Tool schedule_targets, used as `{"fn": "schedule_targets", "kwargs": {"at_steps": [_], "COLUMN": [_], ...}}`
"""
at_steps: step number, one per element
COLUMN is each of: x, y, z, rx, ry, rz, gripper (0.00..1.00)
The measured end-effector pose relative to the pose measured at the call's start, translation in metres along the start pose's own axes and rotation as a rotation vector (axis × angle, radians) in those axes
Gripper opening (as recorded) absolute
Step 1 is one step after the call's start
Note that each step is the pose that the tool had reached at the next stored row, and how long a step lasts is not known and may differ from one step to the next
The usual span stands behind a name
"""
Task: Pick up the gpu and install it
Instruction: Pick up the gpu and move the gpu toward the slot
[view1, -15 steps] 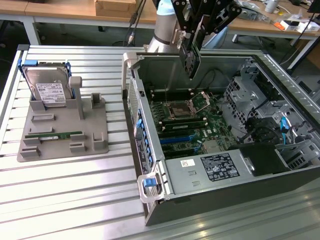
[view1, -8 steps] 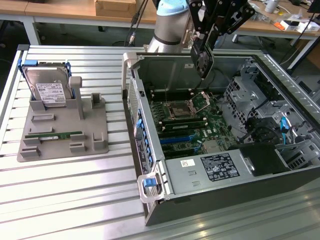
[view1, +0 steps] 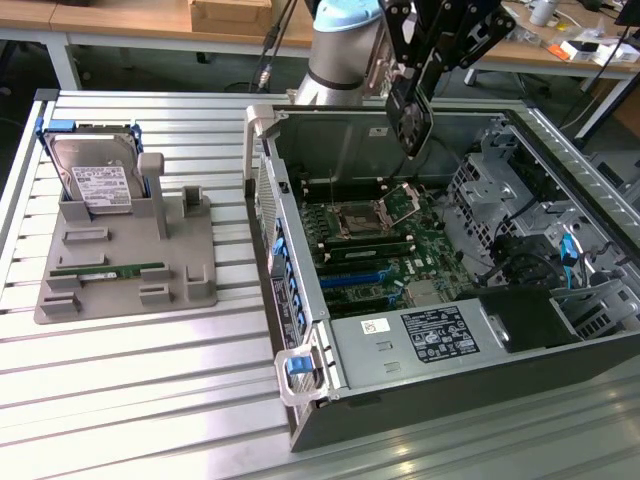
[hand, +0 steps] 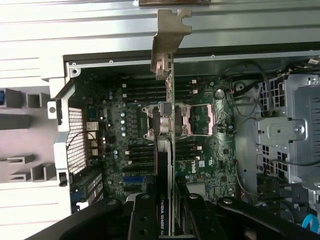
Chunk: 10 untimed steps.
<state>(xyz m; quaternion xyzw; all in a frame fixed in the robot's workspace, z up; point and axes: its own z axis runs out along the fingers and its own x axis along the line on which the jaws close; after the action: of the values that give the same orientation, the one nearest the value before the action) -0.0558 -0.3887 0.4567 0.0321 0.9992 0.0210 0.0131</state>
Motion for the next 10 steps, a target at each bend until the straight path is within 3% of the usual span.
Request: {"fn": "schedule_targets", "kwargs": {"at_steps": [10], "x": [-0.0082], "y": [0.0005], "z": [0.0002], "rx": [0.0000], "ry": [0.0000], "rz": [0.000], "gripper": [0.26]}}
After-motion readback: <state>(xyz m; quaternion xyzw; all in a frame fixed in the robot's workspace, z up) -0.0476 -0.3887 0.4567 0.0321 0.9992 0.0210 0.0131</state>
